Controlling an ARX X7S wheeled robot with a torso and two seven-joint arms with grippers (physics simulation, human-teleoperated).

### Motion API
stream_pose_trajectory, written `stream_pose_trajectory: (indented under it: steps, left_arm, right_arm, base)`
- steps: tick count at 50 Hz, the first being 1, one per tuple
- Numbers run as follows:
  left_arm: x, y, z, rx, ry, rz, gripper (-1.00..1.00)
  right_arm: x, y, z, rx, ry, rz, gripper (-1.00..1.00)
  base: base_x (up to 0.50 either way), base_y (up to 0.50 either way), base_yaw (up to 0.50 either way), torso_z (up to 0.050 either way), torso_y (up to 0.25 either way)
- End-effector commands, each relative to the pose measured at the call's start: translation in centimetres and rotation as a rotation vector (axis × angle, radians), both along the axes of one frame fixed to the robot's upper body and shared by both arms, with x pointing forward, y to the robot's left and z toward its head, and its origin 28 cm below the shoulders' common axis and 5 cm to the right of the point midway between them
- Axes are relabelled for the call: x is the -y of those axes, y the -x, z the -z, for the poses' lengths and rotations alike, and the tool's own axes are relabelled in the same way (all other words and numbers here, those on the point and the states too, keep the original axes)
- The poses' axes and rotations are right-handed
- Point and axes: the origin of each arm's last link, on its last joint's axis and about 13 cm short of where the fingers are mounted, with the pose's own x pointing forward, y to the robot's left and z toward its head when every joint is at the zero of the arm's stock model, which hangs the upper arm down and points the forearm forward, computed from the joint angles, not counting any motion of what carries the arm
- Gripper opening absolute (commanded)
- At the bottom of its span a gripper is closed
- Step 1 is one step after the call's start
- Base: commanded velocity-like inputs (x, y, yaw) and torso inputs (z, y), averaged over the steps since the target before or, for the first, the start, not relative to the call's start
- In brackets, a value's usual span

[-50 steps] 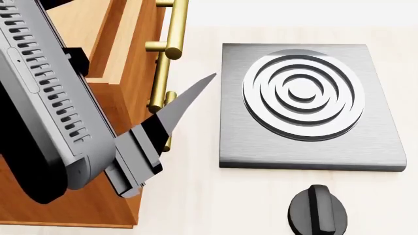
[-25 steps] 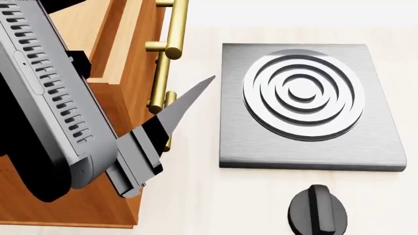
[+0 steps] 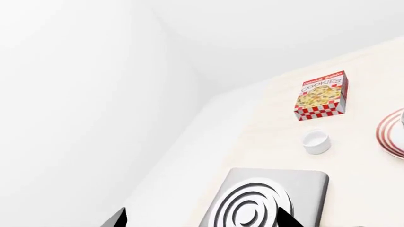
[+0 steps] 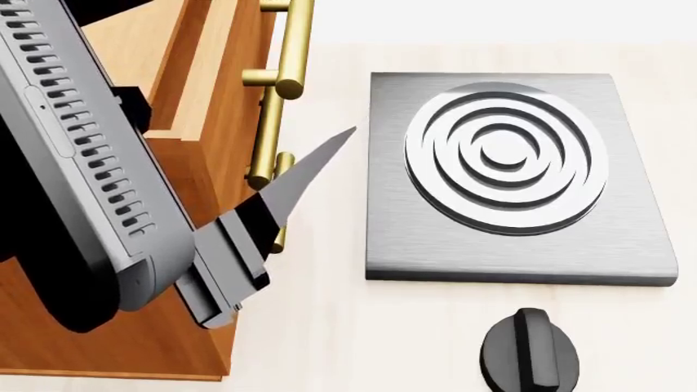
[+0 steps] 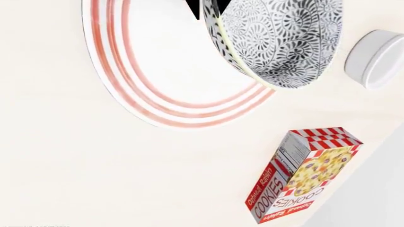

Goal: Pick the akita bowl on the wooden cabinet and place it on the plate.

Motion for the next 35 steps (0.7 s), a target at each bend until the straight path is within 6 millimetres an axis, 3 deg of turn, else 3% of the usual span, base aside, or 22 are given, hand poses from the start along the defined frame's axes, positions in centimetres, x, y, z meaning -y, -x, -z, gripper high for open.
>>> stream_pose_trajectory:
  steps: [1, 35]
  left_arm:
    - [0.3, 0.0, -0.2, 0.006, 0.002, 0.038, 1.00]
    - [0.2, -0.3, 0.5, -0.008, 0.005, 0.035, 1.00]
  right_arm:
    - [0.1, -0.3, -0.3, 0.025, 0.036, -0.015, -1.00]
    - [0.2, -0.3, 0.8, 0.010, 0.009, -0.010, -1.00]
  base:
    - [0.00, 0.00, 0.00, 0.000, 0.000]
    - [0.00, 0.00, 0.00, 0.000, 0.000]
